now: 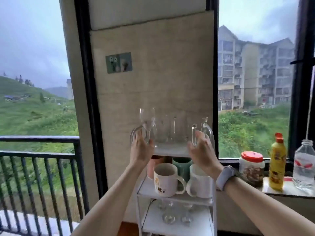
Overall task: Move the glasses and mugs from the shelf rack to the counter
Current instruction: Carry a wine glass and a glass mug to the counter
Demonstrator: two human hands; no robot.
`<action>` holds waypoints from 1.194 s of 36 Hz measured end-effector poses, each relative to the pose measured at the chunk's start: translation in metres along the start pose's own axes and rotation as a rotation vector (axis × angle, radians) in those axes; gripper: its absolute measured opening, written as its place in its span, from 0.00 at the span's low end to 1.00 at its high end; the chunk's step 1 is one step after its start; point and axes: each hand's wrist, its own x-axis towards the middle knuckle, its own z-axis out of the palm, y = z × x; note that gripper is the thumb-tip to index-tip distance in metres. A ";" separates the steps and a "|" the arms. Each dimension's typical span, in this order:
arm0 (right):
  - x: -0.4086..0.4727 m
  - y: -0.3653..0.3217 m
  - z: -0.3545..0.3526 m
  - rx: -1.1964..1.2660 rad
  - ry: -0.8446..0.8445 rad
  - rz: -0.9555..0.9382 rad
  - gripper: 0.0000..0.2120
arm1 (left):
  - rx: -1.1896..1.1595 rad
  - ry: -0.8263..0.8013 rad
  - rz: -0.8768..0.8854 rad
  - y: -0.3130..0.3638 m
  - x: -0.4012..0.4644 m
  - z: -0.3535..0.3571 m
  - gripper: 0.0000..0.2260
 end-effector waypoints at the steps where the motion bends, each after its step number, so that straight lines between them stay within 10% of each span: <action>1: 0.007 0.002 0.003 0.024 0.045 0.012 0.21 | -0.016 0.024 -0.012 -0.001 0.007 0.005 0.25; 10: 0.052 0.015 0.020 0.279 0.080 0.225 0.03 | -0.214 0.077 -0.097 -0.018 0.060 0.041 0.21; 22: 0.077 0.011 0.029 0.370 0.205 0.279 0.26 | -0.226 0.123 0.039 -0.023 0.055 0.042 0.17; 32: 0.055 -0.009 0.022 0.230 0.438 0.059 0.24 | -0.195 0.221 0.212 0.003 0.041 -0.002 0.13; 43: -0.011 -0.026 -0.036 0.400 0.486 -0.137 0.26 | -0.394 -0.152 0.223 0.042 -0.014 -0.001 0.12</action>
